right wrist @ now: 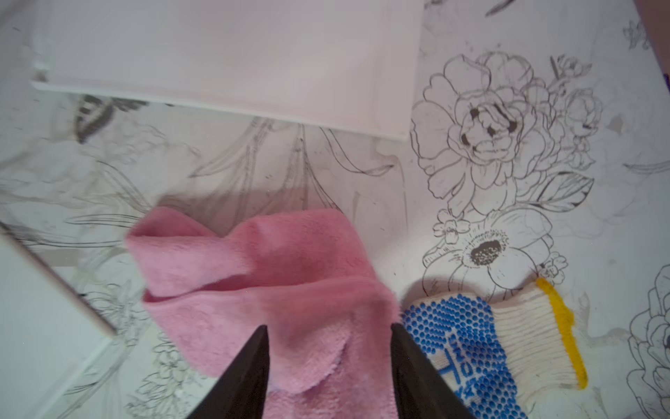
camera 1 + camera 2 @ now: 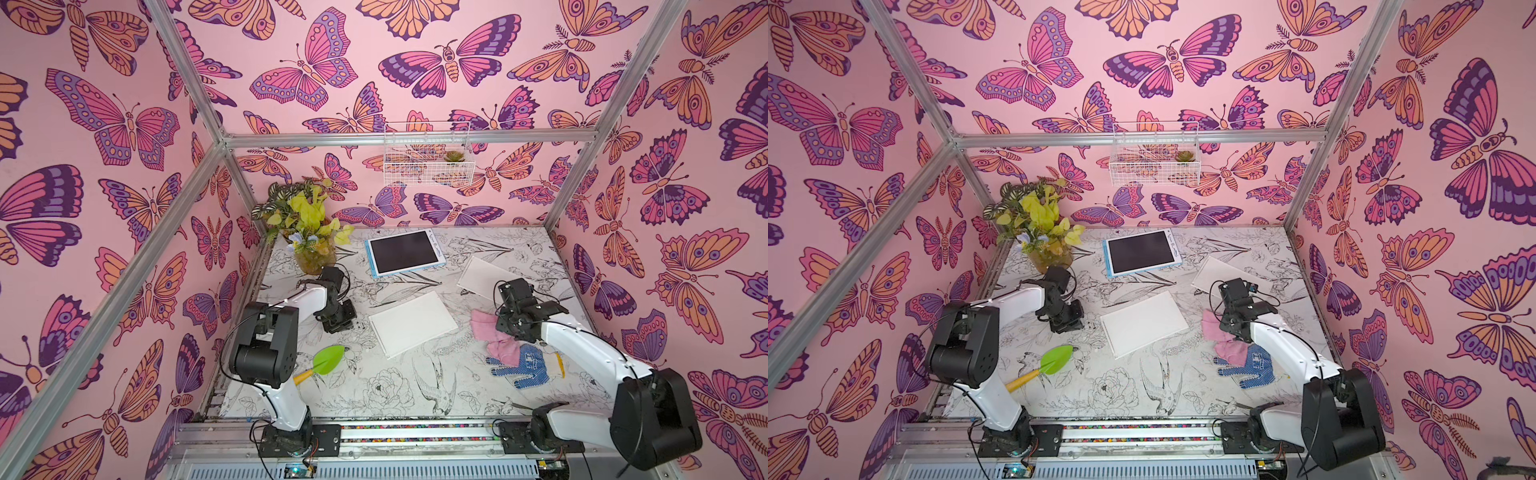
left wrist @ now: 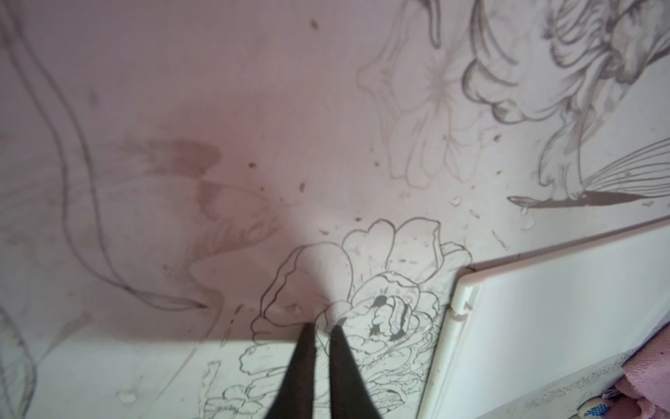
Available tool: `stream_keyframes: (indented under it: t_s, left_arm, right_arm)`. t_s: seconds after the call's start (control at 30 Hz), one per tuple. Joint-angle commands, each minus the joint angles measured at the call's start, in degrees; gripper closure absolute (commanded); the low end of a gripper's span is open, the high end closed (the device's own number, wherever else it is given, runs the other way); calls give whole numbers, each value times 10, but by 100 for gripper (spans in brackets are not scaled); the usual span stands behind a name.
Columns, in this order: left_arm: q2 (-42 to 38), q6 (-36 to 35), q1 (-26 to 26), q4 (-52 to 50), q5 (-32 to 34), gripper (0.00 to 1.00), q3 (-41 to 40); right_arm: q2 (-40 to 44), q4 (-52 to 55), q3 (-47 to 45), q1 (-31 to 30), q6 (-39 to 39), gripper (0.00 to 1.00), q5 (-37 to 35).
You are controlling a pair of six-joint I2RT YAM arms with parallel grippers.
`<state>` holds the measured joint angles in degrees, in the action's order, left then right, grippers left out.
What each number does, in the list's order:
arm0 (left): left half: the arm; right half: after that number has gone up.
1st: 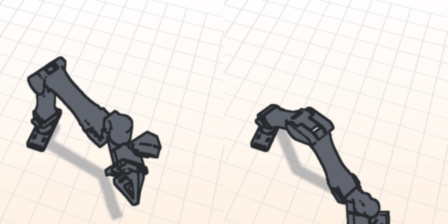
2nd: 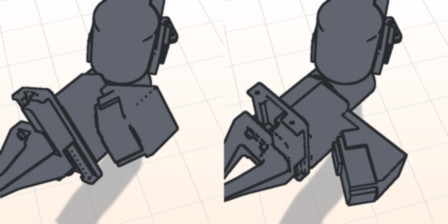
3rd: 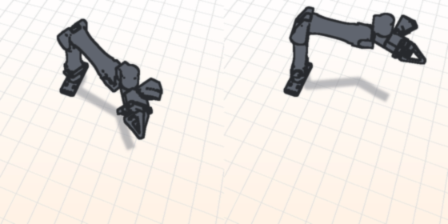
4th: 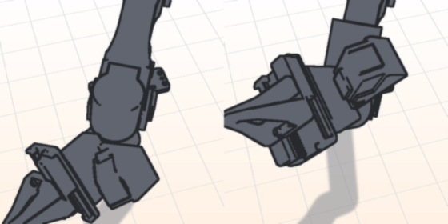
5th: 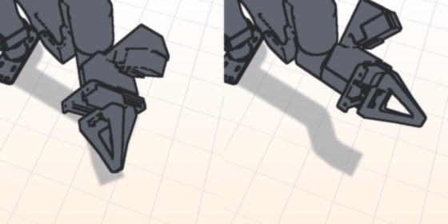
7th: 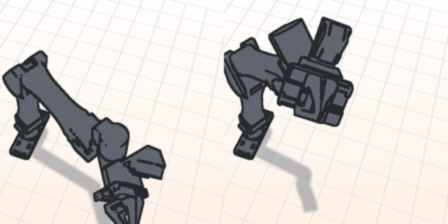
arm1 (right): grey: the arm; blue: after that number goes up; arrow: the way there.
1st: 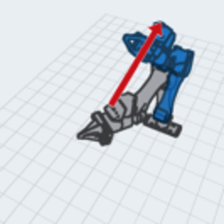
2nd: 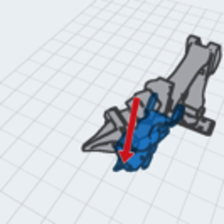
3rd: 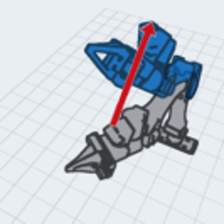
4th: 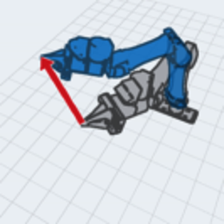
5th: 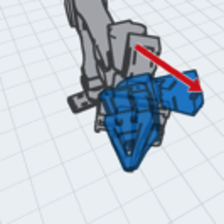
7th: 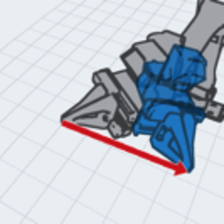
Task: Wipe the drawing tablet
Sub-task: Place the cleaning item at the center of the board, then move the drawing tablet to the center of the board.
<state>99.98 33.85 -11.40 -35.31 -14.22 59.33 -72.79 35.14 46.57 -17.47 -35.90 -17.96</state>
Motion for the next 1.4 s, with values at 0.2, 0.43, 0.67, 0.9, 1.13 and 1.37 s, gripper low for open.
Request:
stream_keyframes:
  t_s: [0.2, 0.43, 0.67, 0.9, 1.13, 1.37]
  left_arm:
    - [-94, 170, -115, -17, -63, 51, -6]
    - [-69, 258, -187, 14, -75, 39, -20]
    - [-27, 248, -186, 42, -58, 38, -29]
    - [6, 224, -170, 48, -43, 40, -33]
    - [32, 193, -134, 48, -30, 46, -24]
    - [38, 141, -58, 27, -6, 49, -11]
  right_arm:
    - [-27, 1, 123, -115, 74, 31, 5]
    - [-221, 0, 223, -110, 115, 30, 240]
    - [-312, -9, 237, -66, 105, 32, 349]
    - [-373, 17, 263, -60, 123, 34, 371]
    - [-394, -6, 256, -66, 102, 36, 428]
    - [-435, -48, 303, -125, 42, 36, 459]
